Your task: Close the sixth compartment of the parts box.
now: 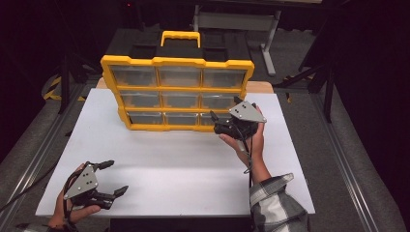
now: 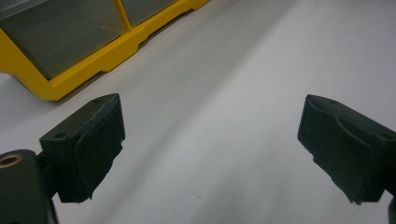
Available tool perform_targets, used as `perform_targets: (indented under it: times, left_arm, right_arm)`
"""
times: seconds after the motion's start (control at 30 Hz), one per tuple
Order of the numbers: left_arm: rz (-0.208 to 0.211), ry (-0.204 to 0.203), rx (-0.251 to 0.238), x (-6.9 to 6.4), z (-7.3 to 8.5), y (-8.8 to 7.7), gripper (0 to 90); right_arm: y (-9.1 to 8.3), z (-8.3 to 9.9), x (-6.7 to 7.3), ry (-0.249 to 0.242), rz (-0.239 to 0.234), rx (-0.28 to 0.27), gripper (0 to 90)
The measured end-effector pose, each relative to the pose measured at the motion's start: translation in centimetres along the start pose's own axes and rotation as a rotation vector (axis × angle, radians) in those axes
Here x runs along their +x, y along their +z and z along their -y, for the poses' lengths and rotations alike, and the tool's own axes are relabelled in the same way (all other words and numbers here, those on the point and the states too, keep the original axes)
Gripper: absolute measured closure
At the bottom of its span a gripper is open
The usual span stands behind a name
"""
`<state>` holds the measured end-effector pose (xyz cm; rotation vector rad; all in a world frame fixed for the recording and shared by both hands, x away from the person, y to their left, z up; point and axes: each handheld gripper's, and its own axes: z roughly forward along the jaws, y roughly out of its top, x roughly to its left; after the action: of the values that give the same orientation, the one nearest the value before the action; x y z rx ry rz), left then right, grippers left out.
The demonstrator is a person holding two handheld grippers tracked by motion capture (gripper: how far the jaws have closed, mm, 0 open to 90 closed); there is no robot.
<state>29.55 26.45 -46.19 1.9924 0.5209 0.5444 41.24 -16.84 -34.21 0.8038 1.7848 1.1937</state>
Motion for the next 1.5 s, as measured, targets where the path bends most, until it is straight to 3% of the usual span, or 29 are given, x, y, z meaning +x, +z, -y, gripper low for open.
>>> perform_targets:
  times: [0.03, 0.2, 0.83, 1.17, 1.5]
  left_arm:
    - [0.001, -0.001, -0.001, 0.0, 0.0, 0.0, 8.4]
    - [0.000, -0.002, -0.002, 0.0, 0.0, 0.0, 8.4]
    - [0.001, -0.004, -0.005, 0.0, 0.0, 0.0, 8.3]
    - [0.001, -0.004, -0.004, 0.0, 0.0, 0.0, 8.3]
    - [0.002, -0.004, -0.005, 0.0, 0.0, 0.0, 8.3]
  right_arm:
    - [0.1, 0.0, 0.1, -0.009, 0.016, 0.003, 10.9]
    - [0.2, 0.1, 0.2, -0.005, 0.007, 0.004, 6.4]
    - [-0.5, -0.3, 0.7, -0.070, -0.006, 0.012, 8.6]
    - [-1.1, -0.3, 0.4, -0.060, -0.022, 0.015, 9.5]
    - [-1.7, -0.3, 0.4, -0.095, -0.024, 0.031, 9.7]
